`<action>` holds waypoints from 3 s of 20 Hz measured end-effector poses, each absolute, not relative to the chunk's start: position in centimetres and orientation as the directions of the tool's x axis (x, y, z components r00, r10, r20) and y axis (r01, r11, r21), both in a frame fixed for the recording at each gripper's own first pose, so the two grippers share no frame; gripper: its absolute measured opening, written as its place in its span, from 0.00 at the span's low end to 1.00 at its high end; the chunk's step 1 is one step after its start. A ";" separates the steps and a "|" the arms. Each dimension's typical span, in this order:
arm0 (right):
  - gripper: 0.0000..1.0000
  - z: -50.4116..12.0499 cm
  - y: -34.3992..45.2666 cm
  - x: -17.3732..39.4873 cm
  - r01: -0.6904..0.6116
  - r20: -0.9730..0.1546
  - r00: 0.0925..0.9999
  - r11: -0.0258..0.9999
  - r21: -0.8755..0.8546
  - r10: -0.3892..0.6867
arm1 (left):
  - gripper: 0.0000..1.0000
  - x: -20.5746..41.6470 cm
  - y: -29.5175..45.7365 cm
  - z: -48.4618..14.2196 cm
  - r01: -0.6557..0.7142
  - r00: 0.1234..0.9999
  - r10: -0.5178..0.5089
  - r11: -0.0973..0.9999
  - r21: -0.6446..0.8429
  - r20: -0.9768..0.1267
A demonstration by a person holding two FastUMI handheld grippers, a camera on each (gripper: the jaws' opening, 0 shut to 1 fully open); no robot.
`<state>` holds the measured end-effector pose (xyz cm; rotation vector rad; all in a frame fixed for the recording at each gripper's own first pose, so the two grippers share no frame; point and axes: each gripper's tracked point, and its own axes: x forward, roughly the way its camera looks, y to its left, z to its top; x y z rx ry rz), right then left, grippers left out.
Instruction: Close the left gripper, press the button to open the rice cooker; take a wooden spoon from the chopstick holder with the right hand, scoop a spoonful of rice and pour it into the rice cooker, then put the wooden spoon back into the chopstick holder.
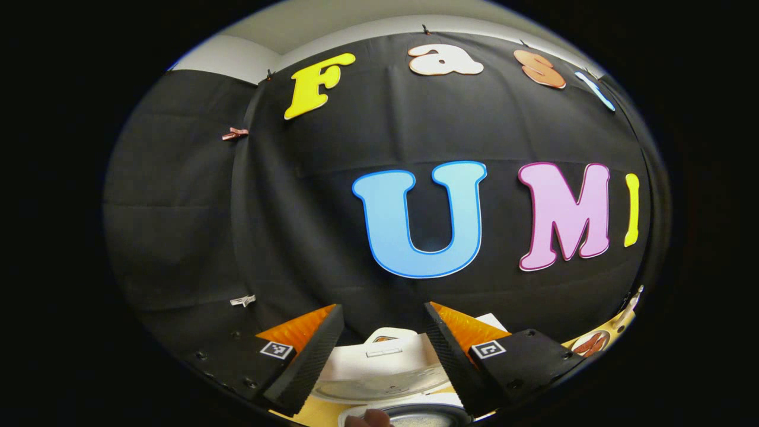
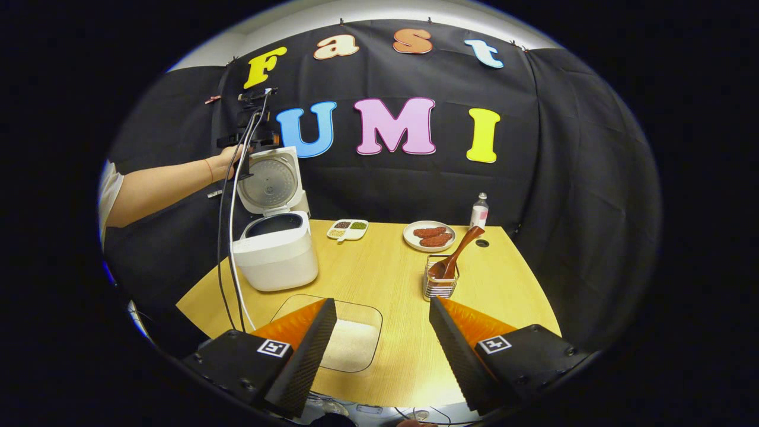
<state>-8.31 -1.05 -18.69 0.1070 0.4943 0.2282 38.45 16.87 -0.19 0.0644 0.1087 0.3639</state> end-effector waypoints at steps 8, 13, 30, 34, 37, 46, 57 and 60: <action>0.99 -17.8 -3.6 -8.7 -0.135 -0.447 0.870 0.972 0.190 0.208 | 0.98 35.8 15.2 -2.8 -0.411 0.893 0.398 0.911 -0.021 -0.209; 0.99 -16.5 -4.2 -7.8 -0.144 -0.422 0.880 0.969 0.199 0.217 | 0.98 31.5 12.0 -4.7 -0.409 0.890 0.391 0.912 -0.029 -0.235; 0.98 -14.5 -4.4 -4.6 -0.157 -0.376 0.901 0.970 0.185 0.217 | 1.00 24.8 7.0 -19.2 -0.407 0.830 0.357 0.913 -0.027 -0.428; 0.99 -14.4 -4.1 -4.4 -0.169 -0.372 0.899 0.968 0.187 0.229 | 1.00 24.2 6.4 -20.6 -0.403 0.819 0.352 0.915 -0.017 -0.454; 0.98 -14.5 -4.0 -4.5 -0.176 -0.371 0.900 0.969 0.175 0.230 | 1.00 23.5 6.1 -21.3 -0.406 0.810 0.347 0.914 -0.025 -0.472; 0.99 -14.5 -4.0 -5.0 -0.167 -0.370 0.900 0.966 0.197 0.231 | 1.00 21.7 5.1 -24.1 -0.388 0.790 0.335 0.922 0.005 -0.513; 0.99 -13.6 -3.2 -4.4 -0.180 -0.336 0.909 0.959 0.219 0.247 | 0.95 22.0 5.0 -22.7 -0.324 0.840 0.311 0.945 0.048 -0.444; 0.99 -12.7 -3.3 -3.5 -0.181 -0.311 0.918 0.957 0.228 0.247 | 0.94 21.1 4.7 -19.1 -0.303 0.890 0.282 0.953 -0.001 -0.359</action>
